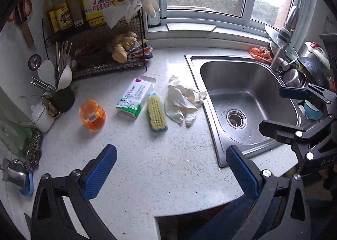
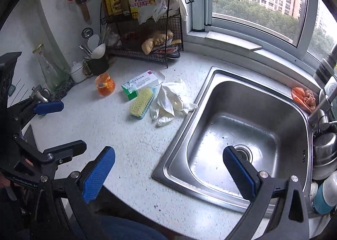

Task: Collect trash
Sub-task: 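Grasp the orange plastic cup rim with the left tool, then grasp the white rubber gloves with the right tool while the left tool holds the cup, then carry the orange cup and white gloves down to the red bucket with both tools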

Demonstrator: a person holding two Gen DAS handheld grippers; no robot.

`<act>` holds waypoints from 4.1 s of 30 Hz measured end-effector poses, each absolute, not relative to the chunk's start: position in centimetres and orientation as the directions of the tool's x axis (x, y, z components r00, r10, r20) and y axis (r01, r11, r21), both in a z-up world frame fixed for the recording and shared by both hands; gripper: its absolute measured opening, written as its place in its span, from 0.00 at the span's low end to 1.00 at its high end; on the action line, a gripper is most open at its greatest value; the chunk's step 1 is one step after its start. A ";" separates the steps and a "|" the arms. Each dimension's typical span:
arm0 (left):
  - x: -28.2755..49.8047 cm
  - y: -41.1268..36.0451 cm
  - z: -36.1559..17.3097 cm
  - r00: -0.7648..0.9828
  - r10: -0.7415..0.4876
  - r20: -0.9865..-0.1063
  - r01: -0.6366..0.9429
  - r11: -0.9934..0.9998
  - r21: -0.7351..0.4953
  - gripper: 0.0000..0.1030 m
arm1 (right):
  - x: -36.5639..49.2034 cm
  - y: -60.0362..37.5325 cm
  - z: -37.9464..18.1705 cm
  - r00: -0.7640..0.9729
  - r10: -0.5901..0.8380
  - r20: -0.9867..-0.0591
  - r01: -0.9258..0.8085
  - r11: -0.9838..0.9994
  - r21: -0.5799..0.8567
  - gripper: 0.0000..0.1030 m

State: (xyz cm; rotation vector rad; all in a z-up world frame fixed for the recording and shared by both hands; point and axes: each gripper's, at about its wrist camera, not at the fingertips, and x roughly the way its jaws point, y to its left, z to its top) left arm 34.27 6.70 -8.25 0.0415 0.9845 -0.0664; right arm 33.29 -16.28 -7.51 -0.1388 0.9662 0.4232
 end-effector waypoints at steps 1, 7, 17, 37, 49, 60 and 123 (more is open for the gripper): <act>34.8 7.3 -8.3 0.552 -0.031 -0.833 0.070 0.998 0.008 1.00 | 34.0 -15.8 -7.5 0.494 0.286 -0.821 -0.414 0.908 0.067 0.99; 37.9 11.5 -9.2 0.538 0.017 -0.843 0.009 1.000 0.026 1.00 | 38.2 -14.0 -8.3 0.482 0.269 -0.834 -0.424 0.904 0.046 0.99; 42.0 19.2 -11.7 0.470 0.034 -0.882 -0.083 0.997 -0.005 1.00 | 43.6 -11.5 -11.0 0.427 0.239 -0.872 -0.438 0.898 0.031 0.99; 48.4 25.6 -19.6 0.346 0.029 -0.938 -0.066 0.998 0.006 1.00 | 49.1 -9.1 -16.1 0.300 0.151 -0.942 -0.403 0.915 0.018 0.99; 49.7 25.8 -21.4 0.318 0.015 -0.948 -0.066 0.998 -0.007 0.71 | 49.6 -9.1 -16.1 0.296 0.140 -0.945 -0.394 0.919 0.013 0.99; 48.9 23.8 -21.6 0.313 0.015 -0.950 -0.058 0.998 -0.003 0.63 | 50.1 -8.6 -17.0 0.293 0.130 -0.947 -0.430 0.903 -0.009 0.99; 34.1 2.7 -11.5 0.439 -0.094 -0.894 0.201 0.980 -0.004 0.63 | 33.2 -17.2 -9.9 0.460 0.239 -0.856 -0.467 0.884 -0.004 0.05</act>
